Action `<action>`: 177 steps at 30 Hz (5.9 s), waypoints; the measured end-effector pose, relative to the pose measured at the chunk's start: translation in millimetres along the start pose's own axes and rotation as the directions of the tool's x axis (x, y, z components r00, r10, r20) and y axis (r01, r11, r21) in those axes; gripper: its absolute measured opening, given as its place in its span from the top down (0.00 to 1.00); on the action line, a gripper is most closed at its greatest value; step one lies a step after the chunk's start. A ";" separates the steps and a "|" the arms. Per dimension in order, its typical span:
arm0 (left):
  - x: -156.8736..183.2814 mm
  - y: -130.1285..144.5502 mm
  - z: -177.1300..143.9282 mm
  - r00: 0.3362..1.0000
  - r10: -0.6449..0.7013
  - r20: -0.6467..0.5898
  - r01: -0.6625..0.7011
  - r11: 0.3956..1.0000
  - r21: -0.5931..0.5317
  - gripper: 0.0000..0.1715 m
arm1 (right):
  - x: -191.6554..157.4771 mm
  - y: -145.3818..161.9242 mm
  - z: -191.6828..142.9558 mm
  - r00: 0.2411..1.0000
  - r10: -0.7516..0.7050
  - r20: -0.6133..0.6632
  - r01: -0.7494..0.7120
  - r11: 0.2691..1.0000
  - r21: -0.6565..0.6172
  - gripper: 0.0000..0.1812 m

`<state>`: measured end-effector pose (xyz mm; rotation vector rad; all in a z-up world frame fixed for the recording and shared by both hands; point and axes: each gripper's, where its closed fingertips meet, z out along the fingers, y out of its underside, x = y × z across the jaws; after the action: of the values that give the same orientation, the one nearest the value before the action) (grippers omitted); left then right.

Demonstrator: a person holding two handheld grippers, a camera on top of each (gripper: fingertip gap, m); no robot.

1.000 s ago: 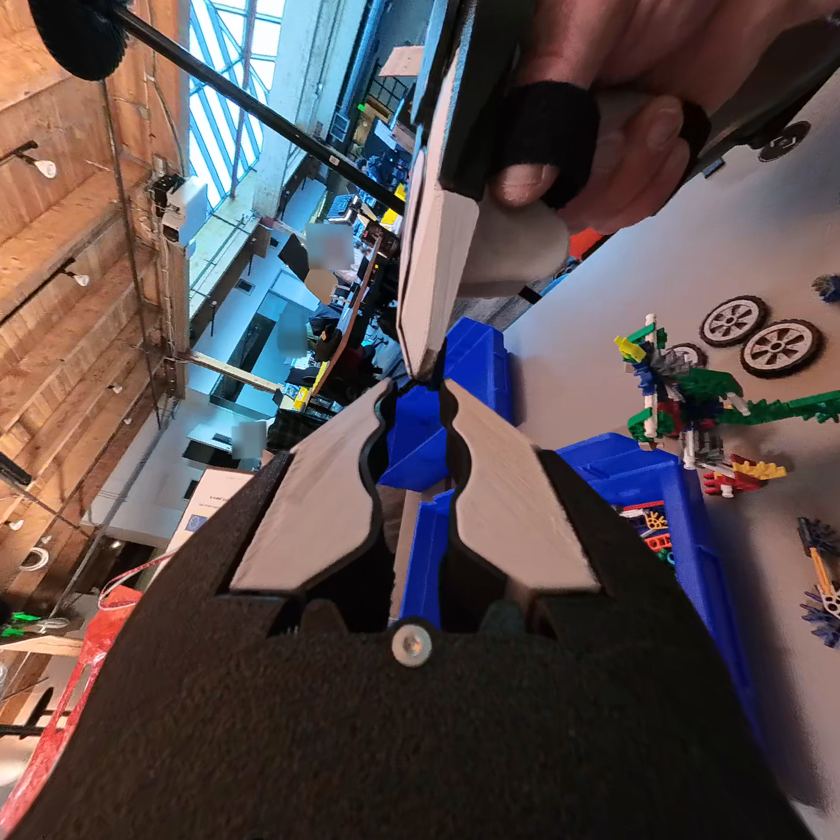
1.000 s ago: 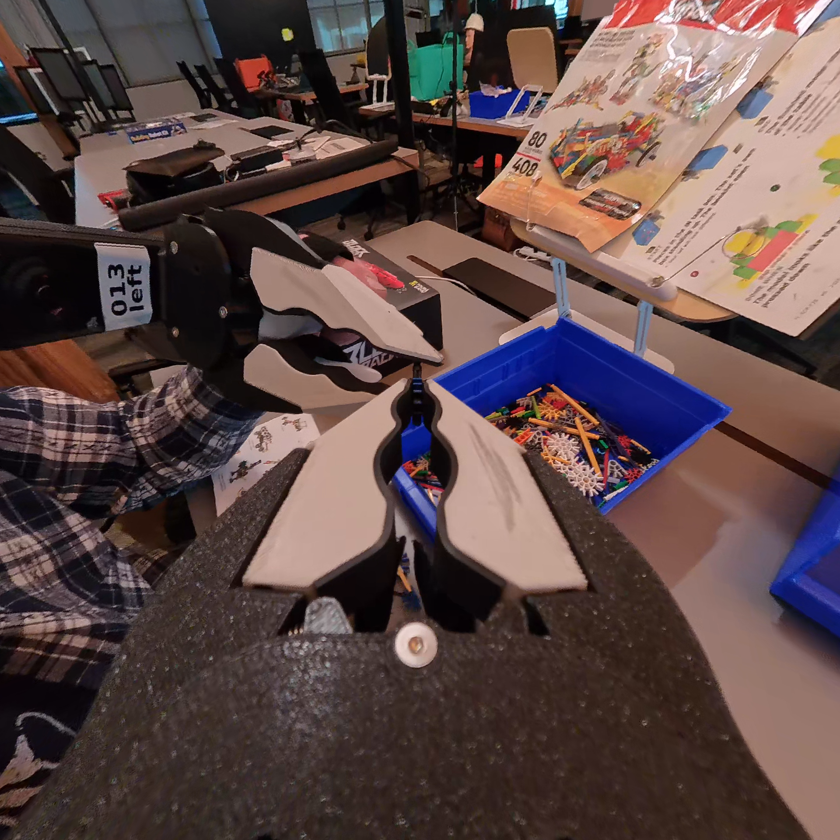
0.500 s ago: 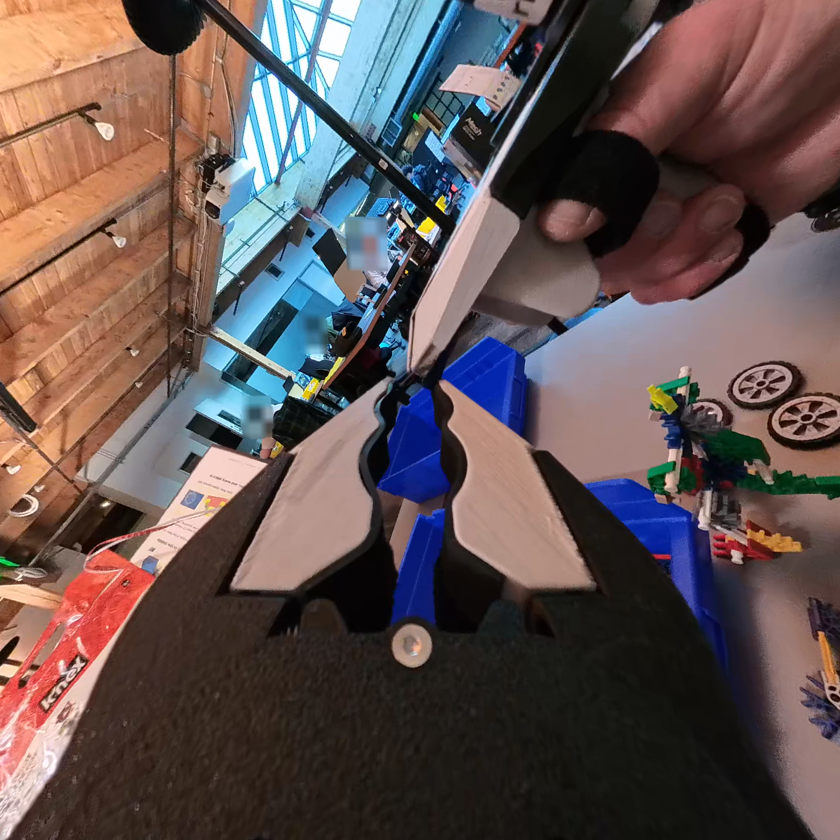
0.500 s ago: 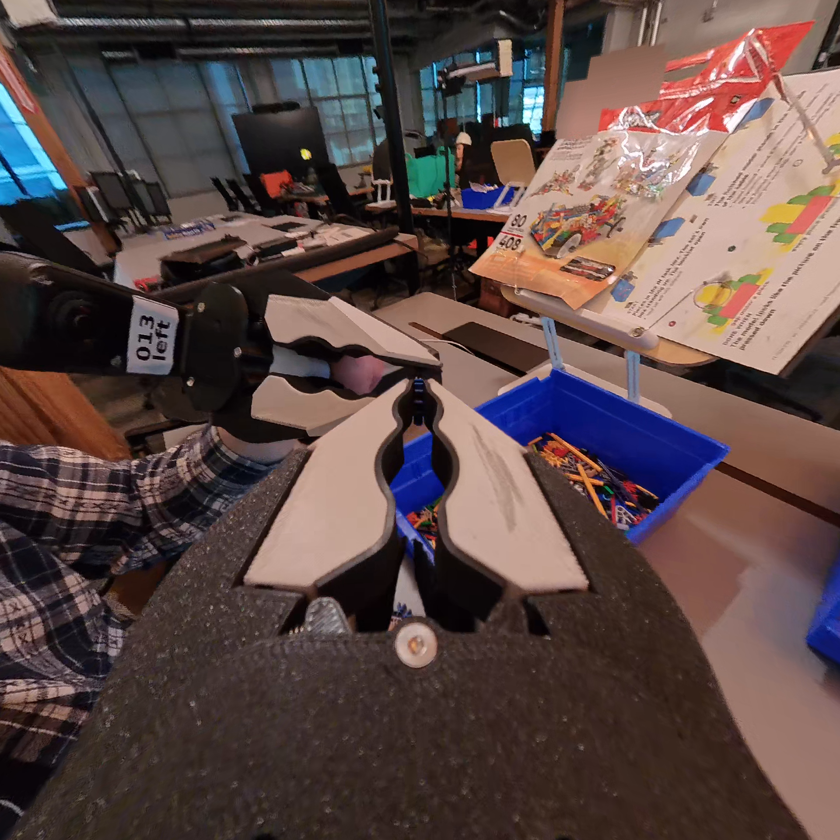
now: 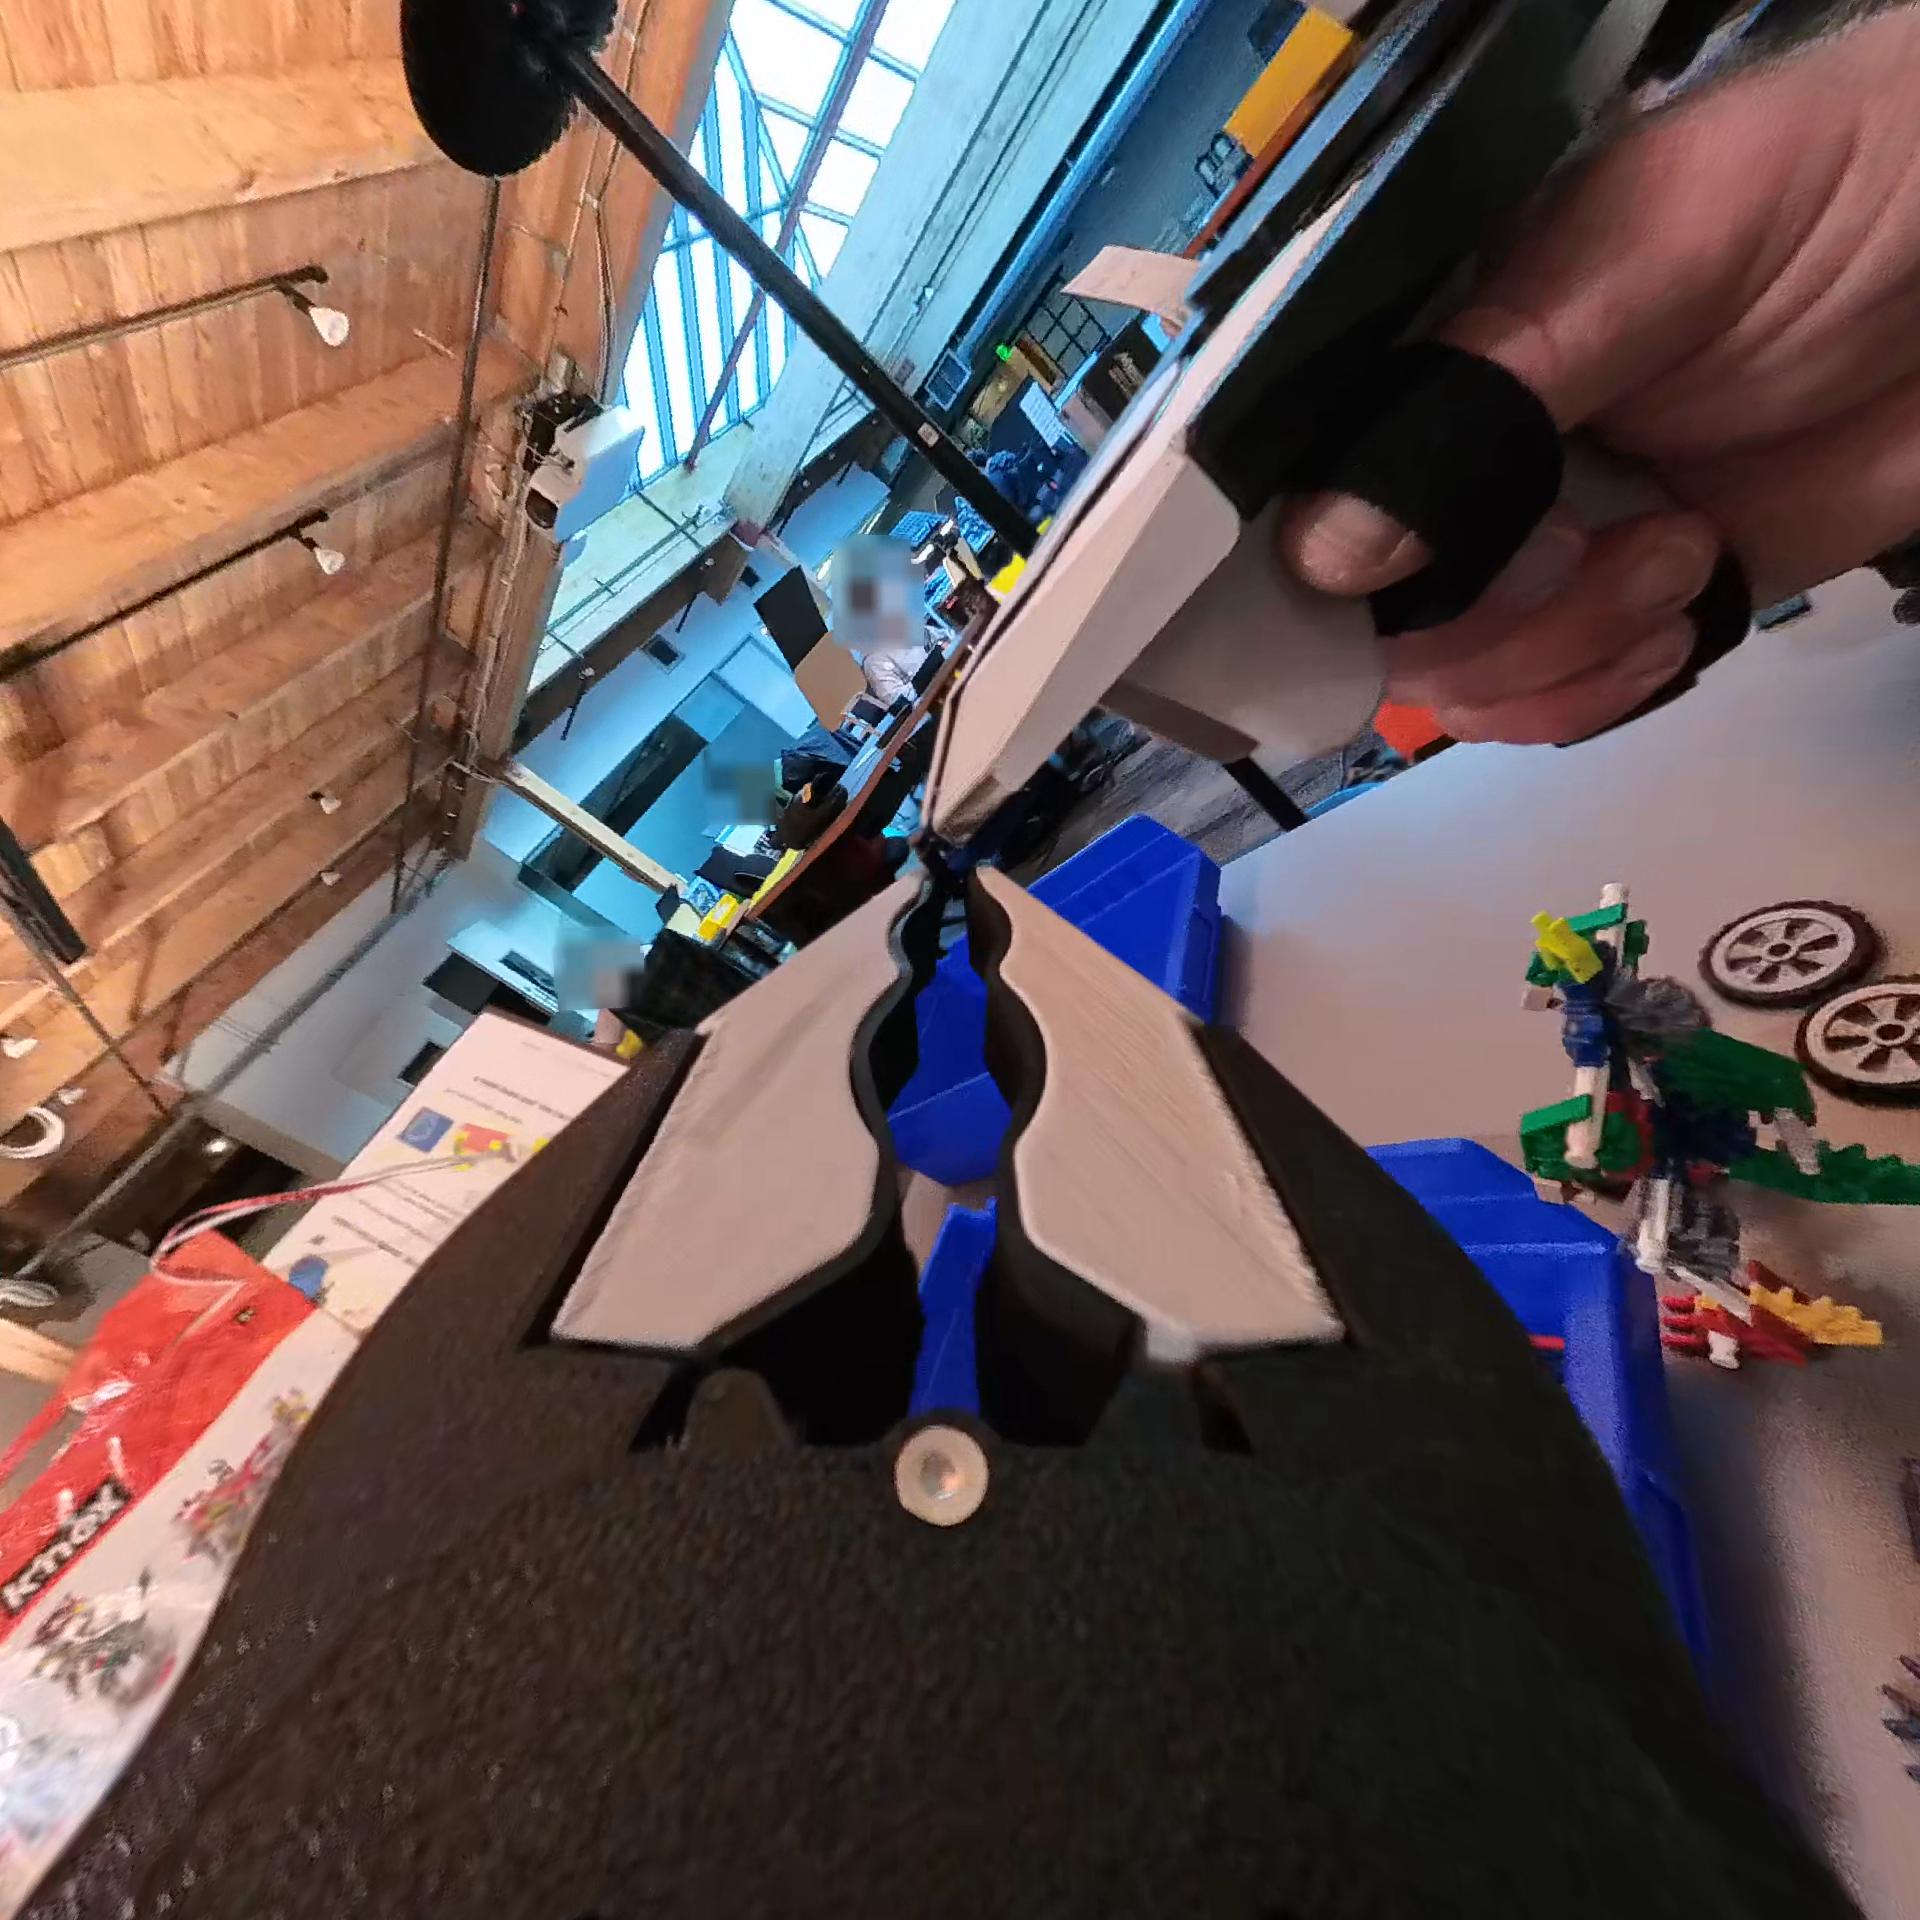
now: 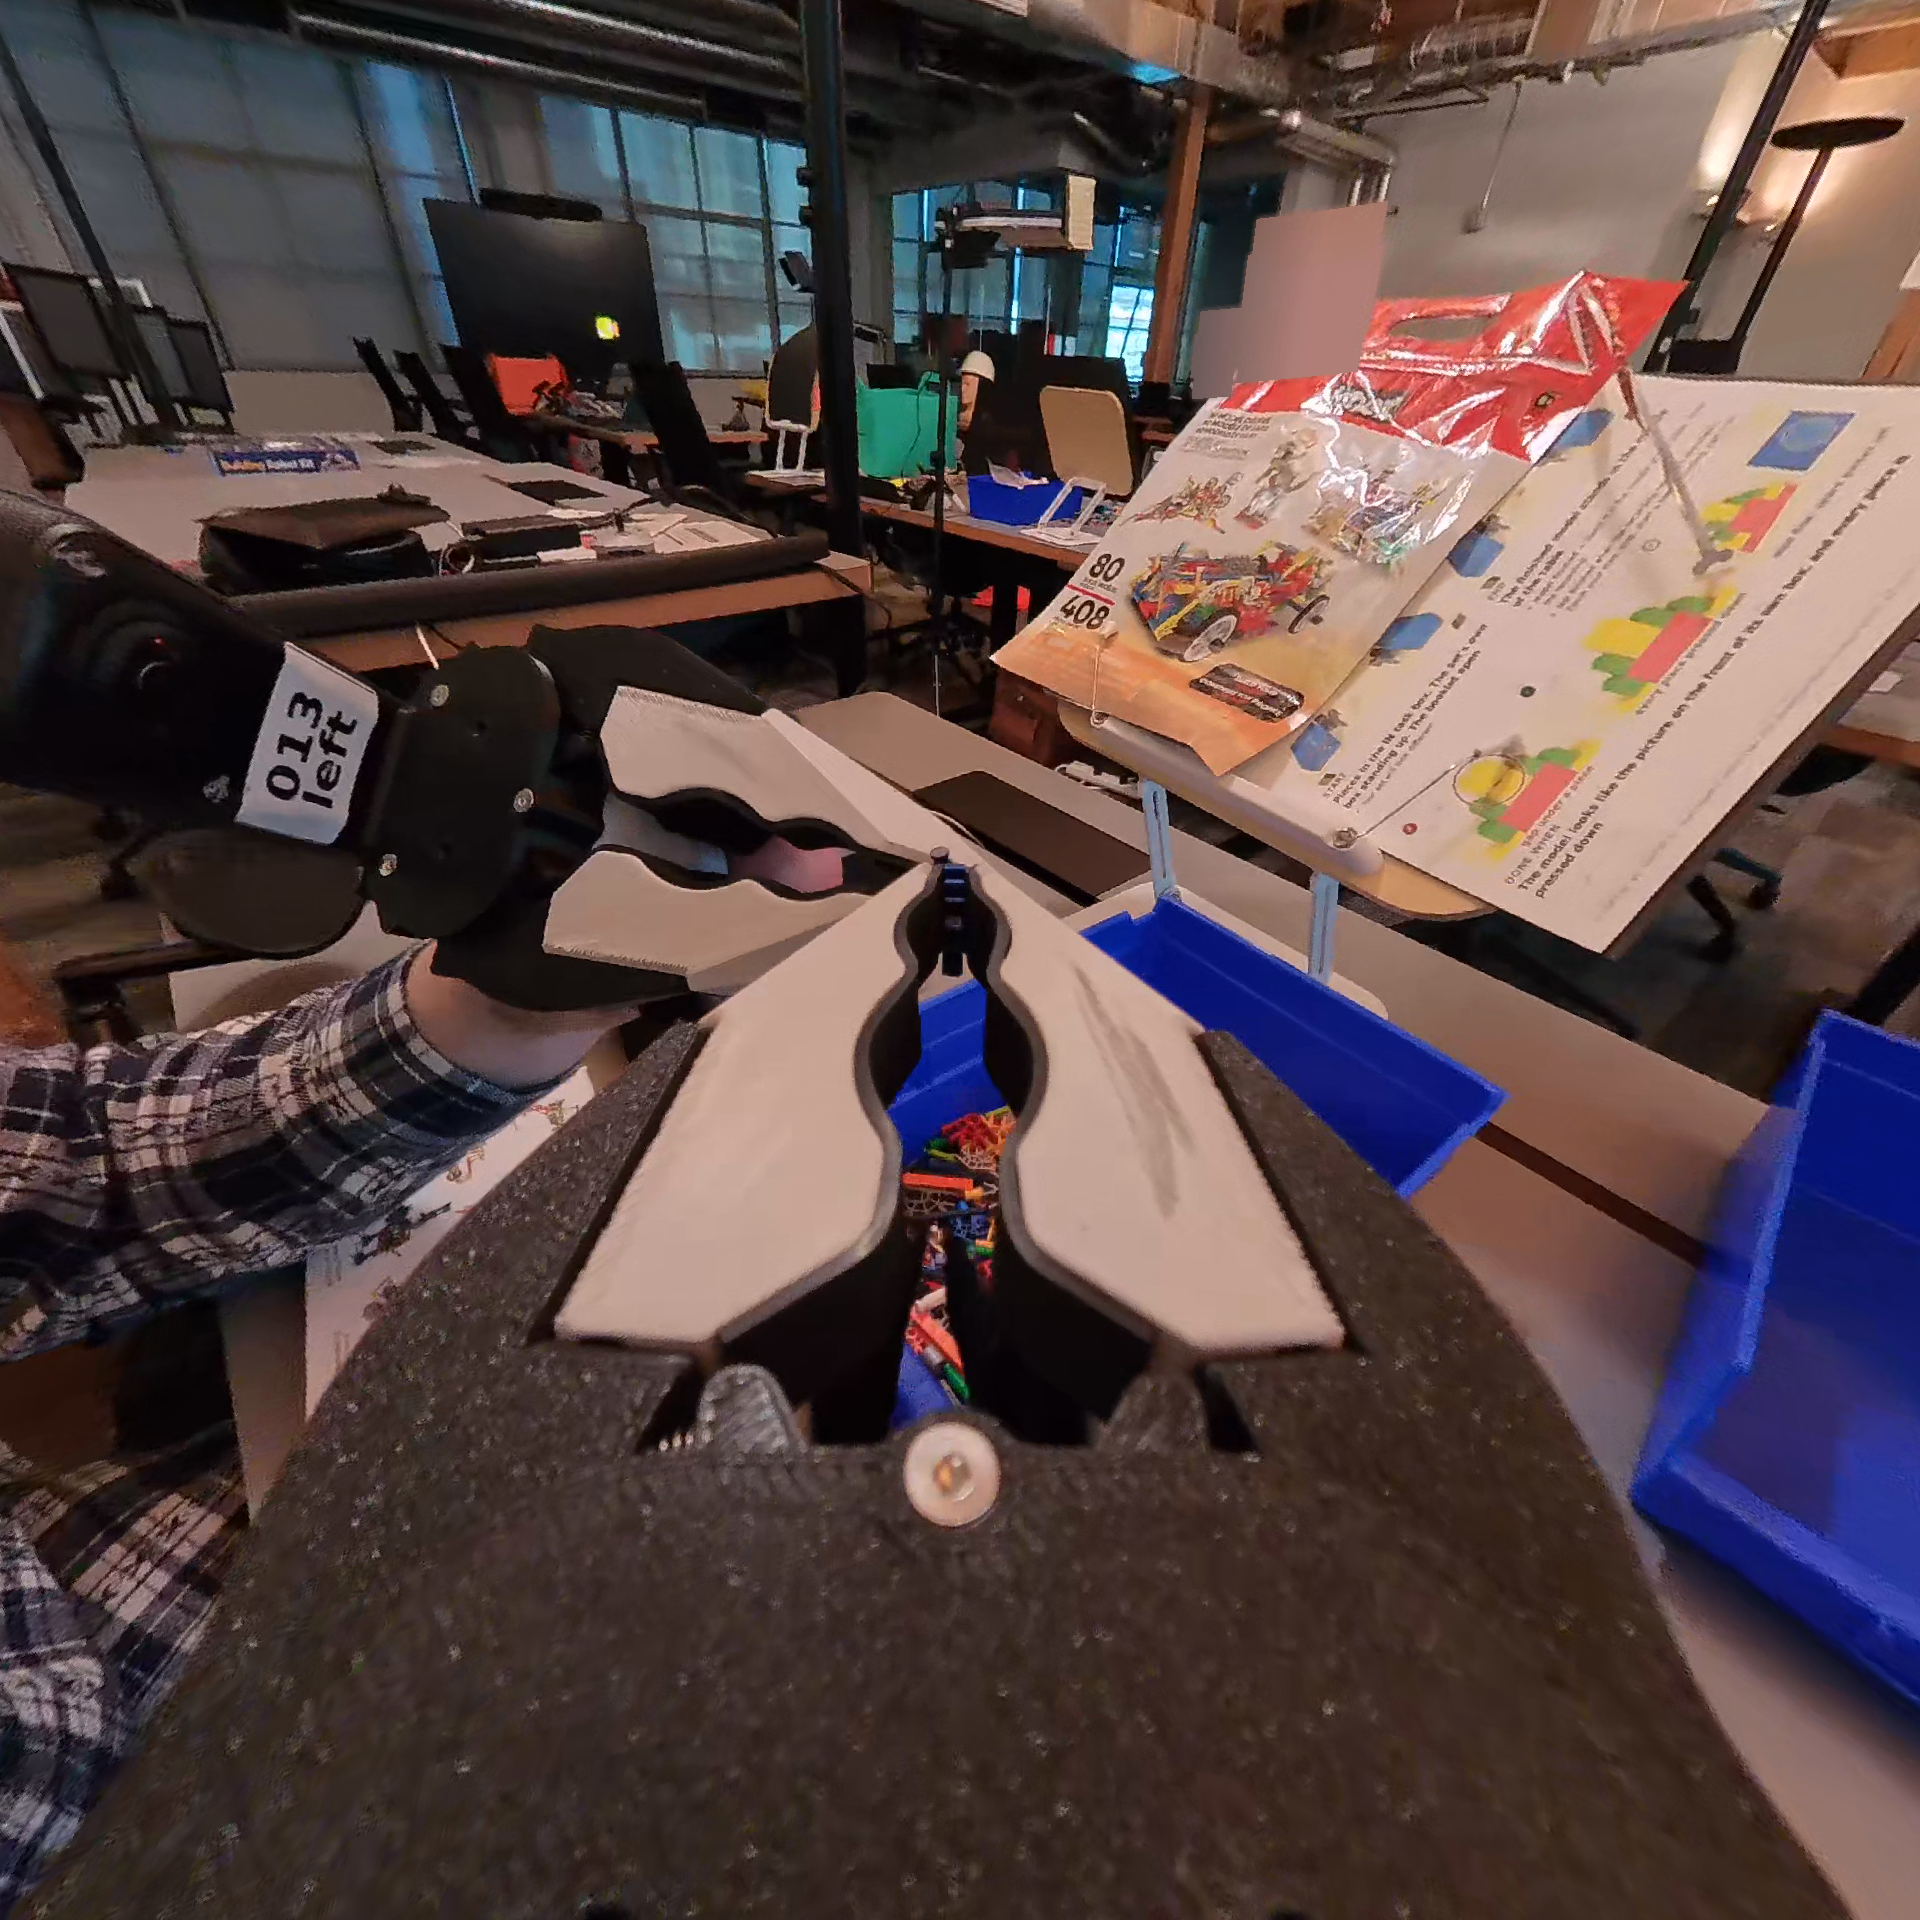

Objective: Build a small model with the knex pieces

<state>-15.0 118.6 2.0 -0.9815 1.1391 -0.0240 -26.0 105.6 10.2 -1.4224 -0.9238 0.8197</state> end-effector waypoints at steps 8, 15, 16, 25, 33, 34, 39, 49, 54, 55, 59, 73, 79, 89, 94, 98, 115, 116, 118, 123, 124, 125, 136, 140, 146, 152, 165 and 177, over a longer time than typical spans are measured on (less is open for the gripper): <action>-0.9 38.0 5.8 0.994 -0.093 -0.053 0.087 0.991 -0.101 1.00 | 23.7 5.4 10.6 0.997 0.041 -0.072 -0.040 0.999 0.017 0.99; 9.7 105.4 14.7 0.973 -0.212 -0.092 0.167 0.920 -0.354 0.96 | 27.7 9.6 10.9 0.997 0.069 -0.041 -0.069 0.998 0.005 0.99; 8.2 116.0 15.0 0.971 -0.227 -0.072 0.181 0.901 -0.394 0.87 | 26.5 10.5 10.9 0.996 0.080 -0.027 -0.080 0.997 0.001 0.99; -7.4 78.3 11.0 0.974 -0.226 -0.024 0.212 0.942 -0.260 0.70 | 19.0 3.0 8.7 0.924 0.342 0.168 -0.355 0.933 0.054 0.99; -5.1 15.7 2.1 0.996 -0.093 -0.018 0.092 0.995 -0.045 0.81 | 3.2 1.3 13.1 0.888 0.391 0.243 -0.407 0.913 0.018 0.99; -3.3 12.7 1.6 0.996 -0.088 -0.026 0.087 0.996 -0.031 0.82 | 0.6 2.2 14.0 0.885 0.393 0.249 -0.406 0.914 0.004 0.99; -2.7 1.9 -2.2 0.998 -0.052 -0.020 0.053 0.998 0.016 0.91 | -4.8 1.0 15.2 0.882 0.391 0.263 -0.403 0.915 -0.011 0.99; -4.2 4.6 -1.9 0.999 -0.041 -0.016 0.041 0.999 0.024 0.92 | -9.0 0.1 15.2 0.866 0.410 0.287 -0.419 0.908 -0.033 0.92; -2.4 4.7 -0.3 1.000 0.020 0.010 -0.020 1.000 0.022 0.92 | -9.2 3.6 13.5 0.922 0.307 0.235 -0.306 0.951 -0.041 0.92; -2.1 4.1 -0.2 0.999 0.032 0.015 -0.033 0.999 0.024 0.92 | -9.1 4.3 13.1 0.944 0.258 0.206 -0.255 0.966 -0.041 0.92; 0.3 1.0 -0.5 0.997 0.079 0.024 -0.080 0.996 0.042 0.93 | -6.9 7.1 11.4 0.989 0.099 0.105 -0.093 0.994 -0.060 0.97; -7.4 61.6 5.4 0.998 0.037 -0.052 -0.046 0.980 -0.192 0.83 | 35.7 48.3 44.3 0.979 -0.170 -0.115 0.118 0.925 -0.361 0.93; -3.4 95.2 -2.3 0.989 -0.036 -0.146 -0.014 0.944 -0.328 0.78 | 55.3 84.0 61.3 0.970 -0.205 -0.131 0.100 0.826 -0.555 0.83; -0.1 96.0 -8.7 0.980 -0.071 -0.186 0.000 0.934 -0.357 0.80 | 42.0 71.3 40.0 0.950 -0.284 -0.130 0.176 0.832 -0.527 0.92; 4.6 91.0 -8.4 0.977 -0.067 -0.202 -0.010 0.933 -0.359 0.81 | -7.9 74.9 7.3 0.964 -0.267 -0.007 0.223 0.821 -0.525 0.90; 8.8 85.8 -7.4 0.975 -0.062 -0.214 -0.017 0.937 -0.350 0.81 | -49.6 122.8 -12.3 0.962 -0.247 0.113 0.263 0.743 -0.615 0.89; 21.1 80.4 -9.4 0.962 -0.057 -0.266 -0.039 0.938 -0.344 0.80 | -50.4 285.2 -18.1 0.910 -0.392 0.136 0.313 0.433 -0.845 0.88; 21.1 80.0 -9.7 0.962 -0.057 -0.267 -0.039 0.939 -0.343 0.80 | -49.5 287.0 -16.5 0.916 -0.381 0.129 0.303 0.442 -0.845 0.91; 21.2 79.6 -10.1 0.962 -0.057 -0.268 -0.039 0.939 -0.342 0.80 | -48.3 287.4 -14.0 0.925 -0.361 0.117 0.285 0.458 -0.842 0.91; 21.8 80.0 -12.2 0.959 -0.067 -0.276 -0.034 0.938 -0.344 0.80 | -45.7 282.6 -13.6 0.920 -0.381 0.095 0.286 0.484 -0.827 0.92; 23.3 79.0 -13.3 0.955 -0.077 -0.287 -0.027 0.940 -0.341 0.80 | -46.0 279.0 -14.5 0.919 -0.384 0.087 0.285 0.496 -0.820 0.92; 27.4 75.9 -15.2 0.945 -0.097 -0.313 -0.012 0.944 -0.329 0.80 | -46.8 274.5 -15.2 0.919 -0.386 0.079 0.285 0.512 -0.810 0.92; 63.6 29.1 -41.4 0.728 -0.357 -0.585 0.267 0.934 -0.238 0.75 | -45.0 140.4 -23.9 0.730 -0.673 -0.122 0.490 0.639 -0.593 0.92; 52.2 -0.7 -50.9 0.619 -0.443 -0.649 0.460 0.874 -0.158 0.74 | -28.4 88.8 -32.5 0.586 -0.772 -0.248 0.566 0.608 -0.556 0.92; 53.0 0.7 -40.0 0.560 -0.548 -0.622 0.535 0.812 -0.234 0.77 | -10.4 51.4 -33.3 0.373 -0.880 -0.294 0.656 0.474 -0.587 0.92; 53.5 -0.5 -32.3 0.547 -0.564 -0.618 0.570 0.792 -0.219 0.98 | -1.8 41.8 -27.8 0.301 -0.909 -0.289 0.678 0.417 -0.606 0.92; 45.1 -18.0 -50.5 0.611 -0.416 -0.674 0.531 0.847 -0.041 1.00 | -31.7 28.5 -28.7 0.980 -0.197 0.001 0.195 0.968 -0.156 0.90; 33.8 -31.1 -56.2 0.653 -0.369 -0.662 0.542 0.838 0.068 1.00 | -42.6 22.0 -23.9 0.990 -0.075 0.122 0.087 0.991 -0.100 0.88</action>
<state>-28.5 47.8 -6.4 -1.0279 1.4085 -0.9738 -21.7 56.9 -11.9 -1.4286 -1.1220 0.8106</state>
